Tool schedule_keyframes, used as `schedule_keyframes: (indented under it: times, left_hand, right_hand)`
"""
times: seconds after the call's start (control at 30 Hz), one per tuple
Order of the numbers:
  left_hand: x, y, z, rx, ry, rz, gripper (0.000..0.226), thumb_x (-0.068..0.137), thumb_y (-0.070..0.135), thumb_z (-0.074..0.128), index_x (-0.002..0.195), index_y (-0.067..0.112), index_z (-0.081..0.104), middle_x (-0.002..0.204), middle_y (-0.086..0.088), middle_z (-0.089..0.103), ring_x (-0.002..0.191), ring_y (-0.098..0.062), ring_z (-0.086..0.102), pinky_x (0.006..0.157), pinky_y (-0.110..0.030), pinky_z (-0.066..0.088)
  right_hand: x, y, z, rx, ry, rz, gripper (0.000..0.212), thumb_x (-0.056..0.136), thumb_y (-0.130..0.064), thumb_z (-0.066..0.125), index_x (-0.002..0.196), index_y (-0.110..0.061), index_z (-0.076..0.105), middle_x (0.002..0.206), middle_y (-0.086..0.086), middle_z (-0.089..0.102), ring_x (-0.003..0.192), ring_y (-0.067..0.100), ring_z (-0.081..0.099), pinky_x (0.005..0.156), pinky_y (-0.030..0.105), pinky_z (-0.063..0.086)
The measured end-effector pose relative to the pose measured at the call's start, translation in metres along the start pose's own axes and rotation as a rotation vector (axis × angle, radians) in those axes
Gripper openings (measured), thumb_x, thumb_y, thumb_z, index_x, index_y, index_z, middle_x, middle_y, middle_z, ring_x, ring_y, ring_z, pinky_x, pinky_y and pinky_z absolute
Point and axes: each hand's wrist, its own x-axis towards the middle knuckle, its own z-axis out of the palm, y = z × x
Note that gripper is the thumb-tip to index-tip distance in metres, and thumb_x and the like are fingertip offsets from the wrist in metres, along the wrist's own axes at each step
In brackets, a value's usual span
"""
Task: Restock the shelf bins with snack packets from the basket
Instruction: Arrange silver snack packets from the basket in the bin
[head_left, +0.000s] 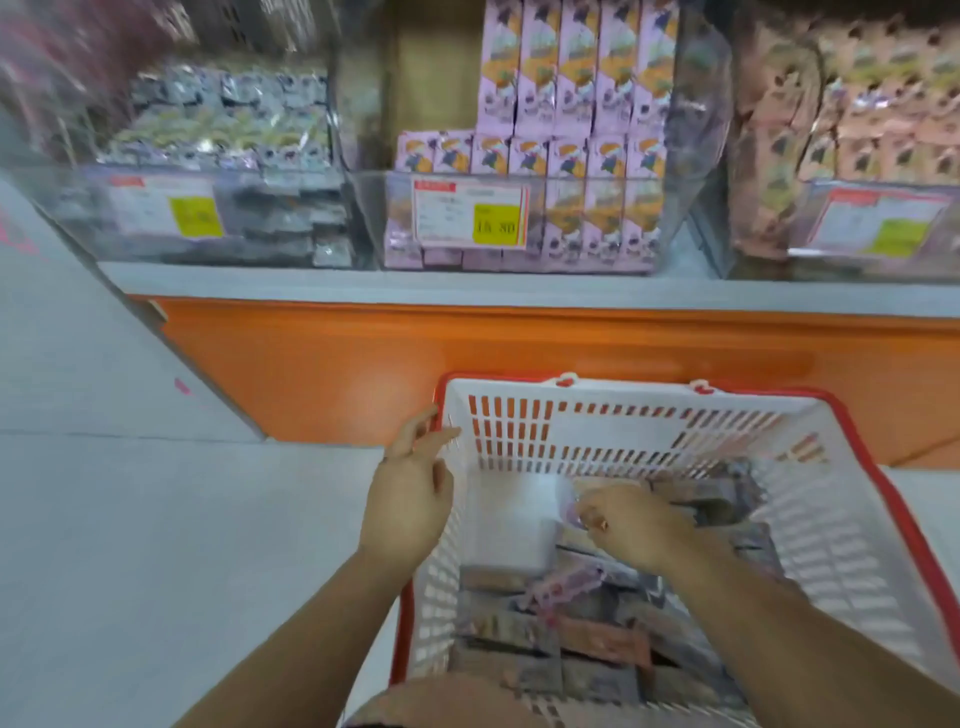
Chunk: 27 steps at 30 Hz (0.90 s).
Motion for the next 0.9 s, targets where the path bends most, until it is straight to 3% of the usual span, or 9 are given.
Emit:
schedule_keyframes:
  times: [0.03, 0.13, 0.2, 0.37, 0.47, 0.57, 0.67, 0.77, 0.9]
  left_hand:
    - [0.000, 0.001, 0.000, 0.005, 0.004, -0.001, 0.042, 0.090, 0.002, 0.048, 0.126, 0.021, 0.058, 0.150, 0.011, 0.030, 0.130, -0.012, 0.042, 0.102, -0.030, 0.043]
    - [-0.001, 0.001, 0.000, 0.018, 0.018, -0.003, 0.037, 0.091, 0.004, 0.048, 0.122, 0.020, 0.060, 0.149, 0.011, 0.032, 0.128, -0.013, 0.044, 0.103, -0.034, 0.043]
    - [-0.001, 0.001, 0.001, 0.021, 0.026, -0.005, 0.035, 0.092, 0.004, 0.048, 0.120, 0.020, 0.061, 0.149, 0.011, 0.033, 0.127, -0.009, 0.044, 0.101, -0.027, 0.042]
    - [0.001, -0.001, 0.002, 0.018, 0.013, 0.003, 0.032, 0.092, 0.003, 0.048, 0.114, 0.019, 0.064, 0.147, 0.010, 0.034, 0.110, 0.022, 0.031, 0.085, 0.007, 0.023]
    - [0.000, -0.002, 0.004, 0.000, -0.004, -0.006, 0.031, 0.091, 0.003, 0.049, 0.113, 0.018, 0.064, 0.146, 0.010, 0.035, 0.105, 0.034, 0.027, 0.082, 0.011, 0.022]
    - [0.000, -0.002, 0.004, 0.000, -0.006, -0.007, 0.031, 0.091, 0.003, 0.049, 0.113, 0.018, 0.065, 0.146, 0.010, 0.035, 0.105, 0.035, 0.026, 0.084, 0.008, 0.022]
    - [0.001, -0.001, 0.002, 0.008, 0.001, -0.009, 0.032, 0.091, 0.005, 0.049, 0.114, 0.021, 0.064, 0.147, 0.013, 0.034, 0.109, 0.024, 0.033, 0.089, -0.005, 0.032]
    - [0.003, -0.001, 0.002, 0.018, 0.019, -0.016, 0.032, 0.090, 0.005, 0.049, 0.114, 0.021, 0.064, 0.147, 0.012, 0.035, 0.123, -0.003, 0.044, 0.097, -0.025, 0.044]
    - [0.001, 0.005, -0.002, 0.115, -0.018, 0.001, 0.035, 0.089, 0.005, 0.051, 0.117, 0.022, 0.063, 0.150, 0.005, 0.033, 0.131, -0.018, 0.041, 0.104, -0.032, 0.039]
  right_hand:
    - [0.007, 0.003, 0.009, -0.005, -0.047, 0.003, 0.023, 0.094, -0.007, 0.045, 0.092, -0.026, 0.059, 0.083, -0.006, 0.053, 0.080, 0.016, 0.053, 0.072, 0.027, 0.043]
    - [0.031, 0.008, 0.032, -0.021, -0.071, 0.041, 0.037, 0.092, -0.004, 0.046, 0.124, -0.019, 0.058, 0.122, 0.005, 0.060, 0.106, 0.023, 0.057, 0.086, 0.032, 0.047]
    - [0.044, 0.010, 0.043, -0.028, -0.057, 0.077, 0.041, 0.093, -0.008, 0.047, 0.131, -0.021, 0.052, 0.132, 0.006, 0.055, 0.113, 0.023, 0.055, 0.091, 0.033, 0.048]
    - [0.068, 0.012, 0.073, -0.164, -0.046, 0.039, 0.044, 0.086, -0.001, 0.051, 0.127, -0.018, 0.055, 0.128, 0.007, 0.053, 0.113, 0.023, 0.055, 0.094, 0.036, 0.050]
    - [0.074, 0.011, 0.086, -0.262, -0.019, 0.060, 0.041, 0.085, -0.002, 0.054, 0.124, -0.014, 0.052, 0.128, 0.011, 0.052, 0.110, 0.025, 0.056, 0.088, 0.036, 0.052]
    - [0.074, 0.005, 0.090, -0.314, -0.027, 0.069, 0.039, 0.088, -0.007, 0.054, 0.126, -0.014, 0.046, 0.124, 0.009, 0.055, 0.109, 0.024, 0.058, 0.087, 0.034, 0.053]
    - [0.071, -0.001, 0.082, -0.306, -0.006, 0.025, 0.040, 0.086, -0.007, 0.054, 0.125, -0.014, 0.048, 0.118, 0.008, 0.058, 0.105, 0.024, 0.058, 0.086, 0.033, 0.053]
    - [0.063, -0.011, 0.052, -0.163, -0.003, -0.025, 0.044, 0.085, -0.009, 0.051, 0.128, -0.018, 0.049, 0.115, 0.004, 0.061, 0.103, 0.021, 0.057, 0.085, 0.033, 0.051]
    - [0.037, -0.029, -0.008, 0.133, 0.031, -0.031, 0.058, 0.076, -0.016, 0.072, 0.130, -0.019, 0.053, 0.123, 0.002, 0.058, 0.110, 0.019, 0.054, 0.093, 0.031, 0.046]
